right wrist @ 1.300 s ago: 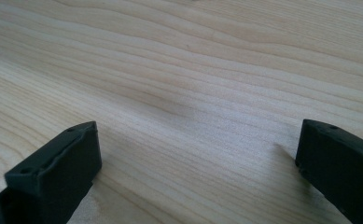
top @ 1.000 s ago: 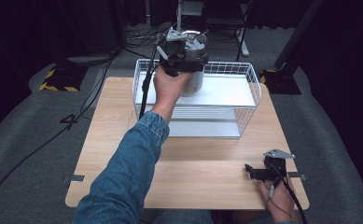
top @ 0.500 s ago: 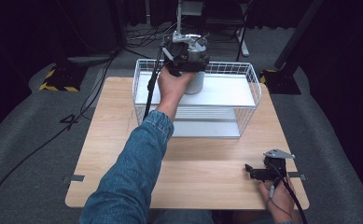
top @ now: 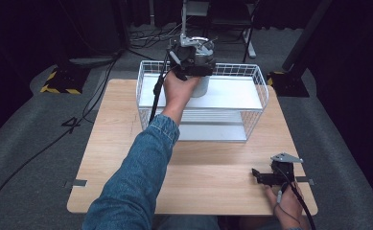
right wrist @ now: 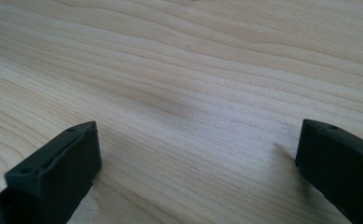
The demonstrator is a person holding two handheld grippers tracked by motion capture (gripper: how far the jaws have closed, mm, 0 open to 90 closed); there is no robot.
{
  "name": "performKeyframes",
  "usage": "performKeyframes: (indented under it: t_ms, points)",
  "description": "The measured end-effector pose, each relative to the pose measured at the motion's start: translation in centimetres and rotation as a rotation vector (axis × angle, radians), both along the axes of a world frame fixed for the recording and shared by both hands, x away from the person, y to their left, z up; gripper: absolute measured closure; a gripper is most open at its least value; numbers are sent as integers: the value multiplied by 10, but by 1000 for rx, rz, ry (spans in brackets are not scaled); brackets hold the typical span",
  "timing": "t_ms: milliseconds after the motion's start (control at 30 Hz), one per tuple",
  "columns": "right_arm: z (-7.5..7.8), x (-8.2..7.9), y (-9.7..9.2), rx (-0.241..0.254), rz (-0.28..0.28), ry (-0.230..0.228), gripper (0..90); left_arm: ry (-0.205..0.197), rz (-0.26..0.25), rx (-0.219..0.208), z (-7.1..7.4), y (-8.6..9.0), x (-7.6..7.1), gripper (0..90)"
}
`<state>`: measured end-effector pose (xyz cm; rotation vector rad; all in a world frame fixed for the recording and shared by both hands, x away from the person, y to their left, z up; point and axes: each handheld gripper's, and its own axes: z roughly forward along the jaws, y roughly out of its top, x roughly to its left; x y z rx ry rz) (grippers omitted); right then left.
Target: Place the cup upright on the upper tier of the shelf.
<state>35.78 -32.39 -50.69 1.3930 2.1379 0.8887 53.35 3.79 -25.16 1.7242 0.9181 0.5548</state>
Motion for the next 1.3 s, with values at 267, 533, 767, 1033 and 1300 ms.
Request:
performKeyframes:
  t_ms: [267, 533, 767, 1033, 1300]
  points:
    - [0, 0, 0, 0, 1, -1, 4, -2, -3, -11, -1, 1, 1, 22]
    - [0, 0, 0, 0, 2, -2, 3, 1, -10, -34, -4, 2, 3, 0]
    - [0, 0, 0, 3, -2, 1, 3, -59, 2, -3, -1, 4, -4, 0]
    - [0, 1, 0, 4, -2, 0, 3, -67, -3, -2, 5, 13, -17, 0]
    - [0, 2, 1, 4, 0, 4, 3, -77, 3, -16, 10, 29, -36, 0]
